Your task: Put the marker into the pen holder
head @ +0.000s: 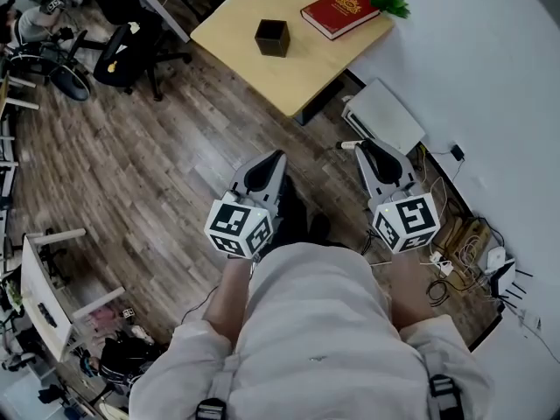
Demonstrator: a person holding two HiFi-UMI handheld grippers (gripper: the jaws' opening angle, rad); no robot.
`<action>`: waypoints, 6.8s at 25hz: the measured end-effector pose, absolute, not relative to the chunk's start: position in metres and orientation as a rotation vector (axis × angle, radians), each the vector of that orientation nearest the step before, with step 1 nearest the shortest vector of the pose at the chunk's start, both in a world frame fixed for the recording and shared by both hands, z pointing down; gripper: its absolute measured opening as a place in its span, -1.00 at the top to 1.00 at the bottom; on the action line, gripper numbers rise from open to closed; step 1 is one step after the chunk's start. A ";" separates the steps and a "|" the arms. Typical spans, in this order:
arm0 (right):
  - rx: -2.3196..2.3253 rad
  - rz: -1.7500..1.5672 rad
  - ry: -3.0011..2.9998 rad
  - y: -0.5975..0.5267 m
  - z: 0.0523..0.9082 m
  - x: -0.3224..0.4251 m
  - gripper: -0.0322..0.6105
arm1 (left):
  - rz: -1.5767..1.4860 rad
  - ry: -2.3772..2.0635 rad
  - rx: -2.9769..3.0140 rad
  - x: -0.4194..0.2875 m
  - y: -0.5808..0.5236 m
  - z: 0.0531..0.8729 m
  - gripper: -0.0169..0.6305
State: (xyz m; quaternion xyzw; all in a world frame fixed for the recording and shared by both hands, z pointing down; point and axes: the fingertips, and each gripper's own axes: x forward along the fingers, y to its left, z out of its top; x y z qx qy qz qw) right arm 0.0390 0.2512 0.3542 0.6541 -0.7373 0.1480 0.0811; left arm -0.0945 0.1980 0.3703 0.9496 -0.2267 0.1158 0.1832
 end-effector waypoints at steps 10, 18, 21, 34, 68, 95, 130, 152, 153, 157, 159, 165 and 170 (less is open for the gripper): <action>1.915 0.449 -2.191 0.172 0.353 0.042 0.70 | 0.302 -0.619 2.688 -0.083 0.117 0.364 0.90; 1.894 0.469 -2.238 0.120 0.341 0.030 0.69 | 0.278 -0.595 2.701 -0.086 0.070 0.357 0.90; 1.889 0.462 -2.233 0.101 0.341 0.025 0.70 | 0.273 -0.581 2.704 -0.089 0.052 0.357 0.90; 1.876 0.493 -2.232 0.040 0.350 0.001 0.69 | 0.249 -0.541 2.686 -0.106 -0.003 0.366 0.90; 1.519 0.464 -2.481 -0.145 0.365 0.088 0.69 | 0.236 -0.934 2.546 -0.031 -0.125 0.374 0.90; 1.023 0.548 -2.520 -0.222 0.465 0.089 0.69 | 0.225 -1.299 2.276 -0.015 -0.133 0.404 0.90; 0.920 0.646 -2.389 -0.236 0.546 0.070 0.69 | 0.232 -1.260 2.264 -0.006 -0.151 0.422 0.90; 0.888 0.682 -2.306 -0.236 0.584 0.068 0.69 | 0.248 -1.219 2.281 0.007 -0.152 0.428 0.90; 0.883 0.679 -2.303 -0.236 0.585 0.067 0.69 | 0.247 -1.220 2.282 0.007 -0.153 0.427 0.90; 0.878 0.674 -2.299 -0.237 0.586 0.065 0.68 | 0.244 -1.230 2.281 0.006 -0.156 0.426 0.90; 0.882 0.675 -2.299 -0.238 0.586 0.065 0.68 | 0.241 -1.238 2.278 0.004 -0.157 0.426 0.90; 0.891 0.669 -2.294 -0.241 0.587 0.065 0.68 | 0.239 -1.248 2.278 0.004 -0.158 0.425 0.90; 0.900 0.653 -2.287 -0.241 0.586 0.065 0.68 | 0.226 -1.269 2.273 0.001 -0.157 0.421 0.90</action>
